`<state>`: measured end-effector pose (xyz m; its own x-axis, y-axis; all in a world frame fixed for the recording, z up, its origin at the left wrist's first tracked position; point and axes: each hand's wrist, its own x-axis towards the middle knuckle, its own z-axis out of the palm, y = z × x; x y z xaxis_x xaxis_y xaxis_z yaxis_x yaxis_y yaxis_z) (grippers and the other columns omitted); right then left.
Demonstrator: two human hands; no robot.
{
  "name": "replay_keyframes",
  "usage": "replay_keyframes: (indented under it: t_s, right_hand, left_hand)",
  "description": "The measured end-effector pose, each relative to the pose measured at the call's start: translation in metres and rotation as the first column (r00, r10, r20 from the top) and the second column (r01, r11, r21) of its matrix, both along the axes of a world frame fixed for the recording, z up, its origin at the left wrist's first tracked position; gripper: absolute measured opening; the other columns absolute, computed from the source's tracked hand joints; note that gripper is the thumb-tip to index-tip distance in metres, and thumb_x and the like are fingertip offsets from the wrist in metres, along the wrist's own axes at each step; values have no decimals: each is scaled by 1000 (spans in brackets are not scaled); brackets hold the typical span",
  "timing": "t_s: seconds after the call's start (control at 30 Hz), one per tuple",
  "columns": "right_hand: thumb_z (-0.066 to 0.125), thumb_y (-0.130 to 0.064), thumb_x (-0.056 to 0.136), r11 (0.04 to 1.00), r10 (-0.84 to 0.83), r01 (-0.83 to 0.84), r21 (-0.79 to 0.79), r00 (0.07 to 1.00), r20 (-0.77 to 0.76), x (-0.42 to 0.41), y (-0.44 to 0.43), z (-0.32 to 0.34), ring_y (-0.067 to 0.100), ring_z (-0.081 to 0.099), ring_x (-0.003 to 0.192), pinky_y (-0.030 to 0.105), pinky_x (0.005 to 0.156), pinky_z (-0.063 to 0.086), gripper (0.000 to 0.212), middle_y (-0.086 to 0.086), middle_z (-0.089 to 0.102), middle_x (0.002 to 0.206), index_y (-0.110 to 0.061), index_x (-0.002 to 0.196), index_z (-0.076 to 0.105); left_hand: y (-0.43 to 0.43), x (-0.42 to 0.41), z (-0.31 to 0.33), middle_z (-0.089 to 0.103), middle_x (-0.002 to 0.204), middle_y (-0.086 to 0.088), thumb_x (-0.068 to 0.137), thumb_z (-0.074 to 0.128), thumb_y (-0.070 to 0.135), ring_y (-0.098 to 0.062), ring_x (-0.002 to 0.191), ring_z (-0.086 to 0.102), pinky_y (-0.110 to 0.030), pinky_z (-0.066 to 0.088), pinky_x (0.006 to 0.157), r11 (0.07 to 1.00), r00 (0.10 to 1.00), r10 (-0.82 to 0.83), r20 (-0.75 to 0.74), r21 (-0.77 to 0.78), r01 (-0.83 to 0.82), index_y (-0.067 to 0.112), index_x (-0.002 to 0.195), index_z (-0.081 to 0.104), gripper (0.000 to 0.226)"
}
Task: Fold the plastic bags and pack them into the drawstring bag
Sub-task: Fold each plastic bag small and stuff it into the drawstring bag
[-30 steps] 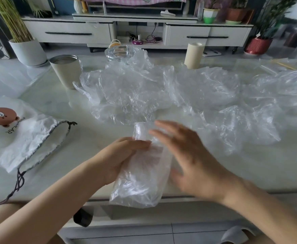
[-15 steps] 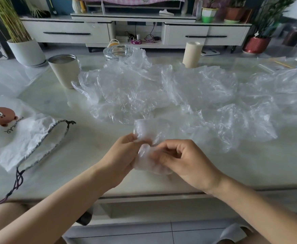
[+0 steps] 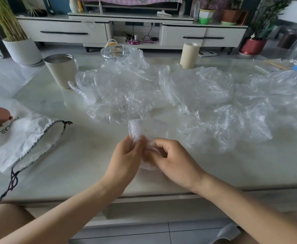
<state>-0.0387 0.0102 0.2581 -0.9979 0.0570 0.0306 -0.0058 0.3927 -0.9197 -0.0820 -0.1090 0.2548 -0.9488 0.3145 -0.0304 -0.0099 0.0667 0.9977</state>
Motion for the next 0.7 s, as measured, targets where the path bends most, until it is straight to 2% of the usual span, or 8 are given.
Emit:
replay_keyframes:
  t_s: [0.07, 0.17, 0.27, 0.37, 0.43, 0.53, 0.6, 0.7]
  right_hand:
    - [64, -21, 88, 999, 19, -19, 32, 1000, -3, 2, -2, -1, 10, 34, 57, 31, 56, 31, 30, -1, 39, 57, -3, 68, 51]
    - [69, -19, 84, 998, -65, 64, -17, 998, -16, 0, 2, 1, 20, 57, 65, 34, 69, 47, 14, 8, 64, 70, -7, 76, 66]
    - [70, -20, 82, 984, -167, 170, -54, 985, 52, -1, 11, 7, 10, 61, 67, 22, 71, 49, 11, 0, 68, 70, -10, 77, 68]
    - [71, -26, 77, 945, -170, 207, -253, 972, 162, 0, 20, 15, 6, 60, 74, 18, 71, 49, 24, -1, 67, 85, -14, 96, 64]
    - [70, -32, 66, 863, -45, 163, -478, 967, 250, 3, 22, 21, 8, 64, 85, 27, 80, 53, 53, -3, 66, 96, -17, 115, 56]
    - [69, -34, 66, 819, 138, 32, -573, 958, 251, 6, 16, 25, 20, 66, 96, 39, 91, 49, 57, 2, 70, 103, -15, 120, 58]
    - [71, -29, 74, 775, 180, -2, -631, 959, 219, 6, 8, 23, 32, 65, 99, 42, 85, 52, 49, 16, 67, 111, -8, 117, 61]
    - [65, -14, 82, 725, 59, 111, -680, 973, 222, 5, 2, 18, 29, 67, 76, 31, 57, 53, 25, 19, 69, 94, 0, 103, 65]
  left_hand:
    - [-2, -4, 1, 57, 56, 3, 97, 44, 18, -7, 53, 50, -20, 41, 52, 995, 994, 86, -65, -47, -89, -1, 73, 53, 32]
    - [-6, -12, 5, 49, 52, 6, 98, 44, 20, -5, 43, 43, -19, 36, 39, 975, 968, 177, -177, -104, -197, 6, 70, 48, 32]
    - [-12, -20, 11, 57, 52, 4, 100, 42, 21, -14, 45, 52, -30, 43, 46, 964, 947, 198, -254, -125, -235, 5, 72, 50, 33]
    - [-16, -24, 17, 61, 49, -1, 101, 40, 22, -18, 36, 53, -25, 34, 38, 979, 970, 148, -191, -109, -171, 8, 75, 51, 31]
    - [-16, -20, 20, 62, 51, -3, 100, 41, 20, -18, 35, 53, -18, 27, 33, 994, 990, 49, -129, -88, -61, 6, 78, 52, 28]
    - [-10, -7, 18, 62, 52, -3, 99, 42, 16, -19, 38, 56, -19, 29, 30, 993, 991, -102, -86, -69, 96, 4, 85, 54, 23]
    - [-6, -1, 15, 62, 54, 1, 98, 43, 11, -14, 41, 56, -20, 34, 31, 986, 985, -147, -92, -90, 139, 4, 86, 58, 20]
    - [-4, 2, 14, 62, 54, 2, 97, 42, 6, -14, 42, 57, -20, 37, 31, 986, 985, -150, -81, -88, 143, 5, 85, 58, 21]
